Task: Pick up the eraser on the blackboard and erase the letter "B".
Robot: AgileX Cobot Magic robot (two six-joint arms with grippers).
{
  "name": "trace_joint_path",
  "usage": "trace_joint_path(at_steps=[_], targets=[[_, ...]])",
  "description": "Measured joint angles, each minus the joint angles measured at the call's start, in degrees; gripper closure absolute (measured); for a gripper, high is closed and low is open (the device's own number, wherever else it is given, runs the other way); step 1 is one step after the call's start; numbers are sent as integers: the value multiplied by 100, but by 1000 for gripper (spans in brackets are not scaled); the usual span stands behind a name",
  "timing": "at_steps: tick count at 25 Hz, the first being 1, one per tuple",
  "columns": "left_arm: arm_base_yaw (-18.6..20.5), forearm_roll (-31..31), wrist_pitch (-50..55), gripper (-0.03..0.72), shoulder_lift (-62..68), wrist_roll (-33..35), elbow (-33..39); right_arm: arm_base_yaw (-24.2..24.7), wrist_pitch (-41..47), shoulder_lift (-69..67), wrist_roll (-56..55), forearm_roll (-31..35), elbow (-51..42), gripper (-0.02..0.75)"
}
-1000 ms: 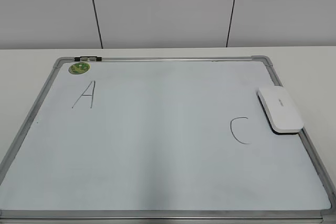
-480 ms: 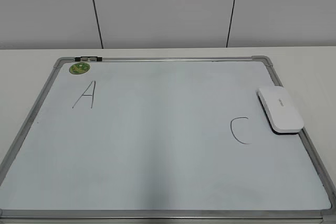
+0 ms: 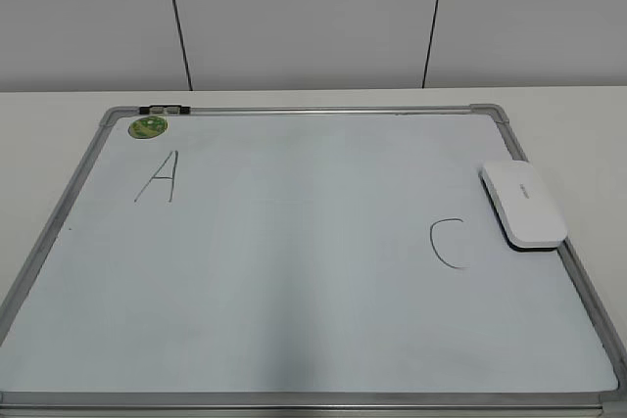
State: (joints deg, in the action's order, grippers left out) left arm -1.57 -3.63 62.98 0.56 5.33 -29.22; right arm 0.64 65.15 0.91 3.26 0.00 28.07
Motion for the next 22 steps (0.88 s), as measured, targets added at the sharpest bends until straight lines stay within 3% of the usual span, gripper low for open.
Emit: trace_joint_path(at_steps=[22], targets=[[0, 0, 0, 351, 0, 0, 0, 0, 0, 0, 0, 0, 0, 149]])
